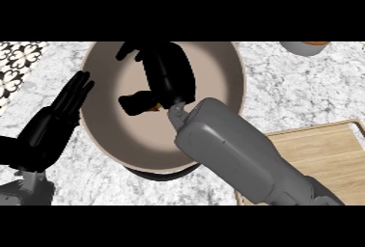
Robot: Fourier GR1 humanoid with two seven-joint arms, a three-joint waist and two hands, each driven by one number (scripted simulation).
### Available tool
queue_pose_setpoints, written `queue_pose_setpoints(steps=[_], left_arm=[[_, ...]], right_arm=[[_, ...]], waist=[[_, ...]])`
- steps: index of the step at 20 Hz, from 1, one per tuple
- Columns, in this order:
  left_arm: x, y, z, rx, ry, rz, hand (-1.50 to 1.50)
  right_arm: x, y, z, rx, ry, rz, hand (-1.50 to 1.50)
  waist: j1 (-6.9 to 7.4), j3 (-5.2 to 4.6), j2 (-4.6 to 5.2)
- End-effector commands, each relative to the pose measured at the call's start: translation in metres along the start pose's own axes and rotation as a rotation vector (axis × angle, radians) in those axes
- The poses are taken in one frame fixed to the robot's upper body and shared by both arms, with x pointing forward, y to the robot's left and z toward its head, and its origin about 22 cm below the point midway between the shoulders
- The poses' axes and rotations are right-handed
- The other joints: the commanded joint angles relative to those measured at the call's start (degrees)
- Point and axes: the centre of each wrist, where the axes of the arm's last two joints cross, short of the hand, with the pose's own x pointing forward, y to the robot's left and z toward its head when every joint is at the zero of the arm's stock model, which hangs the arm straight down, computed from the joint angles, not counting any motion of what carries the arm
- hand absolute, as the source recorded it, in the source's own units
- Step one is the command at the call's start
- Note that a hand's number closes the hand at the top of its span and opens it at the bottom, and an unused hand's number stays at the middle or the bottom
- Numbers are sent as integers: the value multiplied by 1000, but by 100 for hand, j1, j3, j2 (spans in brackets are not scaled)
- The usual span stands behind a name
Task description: Pick the sweet potato from the tray and place it in the pot
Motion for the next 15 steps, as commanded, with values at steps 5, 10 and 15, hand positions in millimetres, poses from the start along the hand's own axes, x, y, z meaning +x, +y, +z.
queue_pose_setpoints(steps=[5,10,15], left_arm=[[-42,-43,1,-176,224,108,0],[-42,-38,-5,-147,225,96,0],[-56,-42,13,-123,264,126,0]], right_arm=[[-16,4,-12,-59,-28,-197,-150],[-25,8,-18,-167,-56,-228,-150],[-45,7,-25,-224,-12,-239,-150]], waist=[[63,-81,99],[-79,-88,45],[-263,-87,-26]])
